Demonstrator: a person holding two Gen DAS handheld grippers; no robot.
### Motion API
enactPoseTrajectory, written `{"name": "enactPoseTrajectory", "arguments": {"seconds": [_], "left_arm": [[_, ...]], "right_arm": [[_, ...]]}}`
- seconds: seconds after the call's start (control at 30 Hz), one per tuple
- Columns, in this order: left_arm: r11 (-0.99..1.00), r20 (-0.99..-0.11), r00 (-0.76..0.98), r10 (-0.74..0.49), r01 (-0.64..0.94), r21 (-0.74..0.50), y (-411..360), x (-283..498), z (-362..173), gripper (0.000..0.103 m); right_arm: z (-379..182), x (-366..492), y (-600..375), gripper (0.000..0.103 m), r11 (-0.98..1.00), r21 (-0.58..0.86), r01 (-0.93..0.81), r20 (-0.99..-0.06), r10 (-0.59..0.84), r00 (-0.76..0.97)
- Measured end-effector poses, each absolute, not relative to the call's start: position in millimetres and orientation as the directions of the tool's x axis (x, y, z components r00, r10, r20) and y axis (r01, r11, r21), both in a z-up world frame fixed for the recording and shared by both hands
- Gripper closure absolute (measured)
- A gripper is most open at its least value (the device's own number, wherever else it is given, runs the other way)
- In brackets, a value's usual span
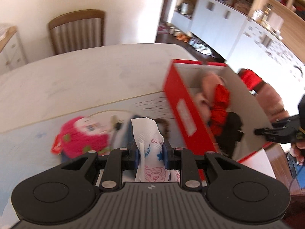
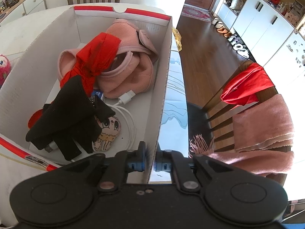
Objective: Organize objects
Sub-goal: 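Carry the printed white pad with the left gripper into the box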
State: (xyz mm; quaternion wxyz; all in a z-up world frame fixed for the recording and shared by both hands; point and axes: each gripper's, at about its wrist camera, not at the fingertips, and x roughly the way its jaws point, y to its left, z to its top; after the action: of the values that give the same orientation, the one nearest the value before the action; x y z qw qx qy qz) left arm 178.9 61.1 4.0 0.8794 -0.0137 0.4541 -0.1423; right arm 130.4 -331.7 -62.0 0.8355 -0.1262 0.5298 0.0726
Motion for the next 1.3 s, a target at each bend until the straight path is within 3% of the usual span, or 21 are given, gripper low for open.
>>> {"name": "enactPoseTrajectory", "arguments": {"seconds": [0.47, 1.3], "left_arm": [[0.864, -0.792, 0.477, -0.381, 0.489, -0.121, -55, 198, 11, 0.081], [0.785, -0.869, 0.389, -0.307, 0.620, 0.001, -148, 233, -55, 0.081]], "right_arm": [[-60, 129, -336, 0.098, 0.959, -0.114, -0.261, -0.901, 0.011, 0.433], [-62, 129, -336, 0.098, 0.961, -0.105, -0.258, -0.901, 0.018, 0.433]]}}
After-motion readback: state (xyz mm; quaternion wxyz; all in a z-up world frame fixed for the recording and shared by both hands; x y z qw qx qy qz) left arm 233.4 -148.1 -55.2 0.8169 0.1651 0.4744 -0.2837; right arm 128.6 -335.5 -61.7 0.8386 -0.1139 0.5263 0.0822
